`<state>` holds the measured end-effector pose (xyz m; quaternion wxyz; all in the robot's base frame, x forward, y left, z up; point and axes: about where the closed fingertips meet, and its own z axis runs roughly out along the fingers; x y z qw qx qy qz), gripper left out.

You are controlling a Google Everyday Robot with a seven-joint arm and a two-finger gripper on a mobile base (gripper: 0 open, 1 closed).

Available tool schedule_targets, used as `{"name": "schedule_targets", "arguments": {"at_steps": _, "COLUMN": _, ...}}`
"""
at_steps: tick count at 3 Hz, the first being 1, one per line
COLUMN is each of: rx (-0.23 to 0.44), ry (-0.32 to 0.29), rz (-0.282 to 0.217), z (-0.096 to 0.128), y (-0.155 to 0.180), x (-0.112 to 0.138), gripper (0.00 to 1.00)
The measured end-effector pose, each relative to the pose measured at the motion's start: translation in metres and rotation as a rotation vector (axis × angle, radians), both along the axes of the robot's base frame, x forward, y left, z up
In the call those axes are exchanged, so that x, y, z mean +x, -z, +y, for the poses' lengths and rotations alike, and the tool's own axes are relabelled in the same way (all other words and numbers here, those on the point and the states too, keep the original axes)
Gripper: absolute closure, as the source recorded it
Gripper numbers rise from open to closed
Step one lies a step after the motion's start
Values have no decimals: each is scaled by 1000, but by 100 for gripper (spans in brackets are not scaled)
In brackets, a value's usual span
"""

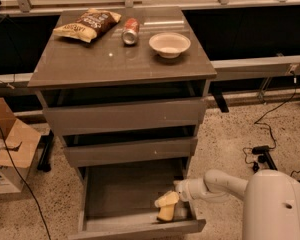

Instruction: Pick sponge from bottom drawer and place on counter

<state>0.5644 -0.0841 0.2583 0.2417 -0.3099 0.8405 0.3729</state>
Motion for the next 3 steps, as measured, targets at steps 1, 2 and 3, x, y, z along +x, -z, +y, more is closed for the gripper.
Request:
{"name": "schedule_targets", "arguments": {"at_steps": 1, "rx": 20, "ry": -17, "rz": 6, "z": 3, "y": -3, "x": -1, "gripper": 0}}
{"name": "schedule_targets", "arguments": {"at_steps": 2, "rx": -47, "ry": -4, "rz": -2, "z": 7, "y": 16, "x": 4, "gripper": 0}}
{"name": "schedule_targets", "arguments": {"at_steps": 3, "rx": -168, "ry": 10, "rz": -2, "z": 11, "y": 49, "x": 6, "gripper": 0}}
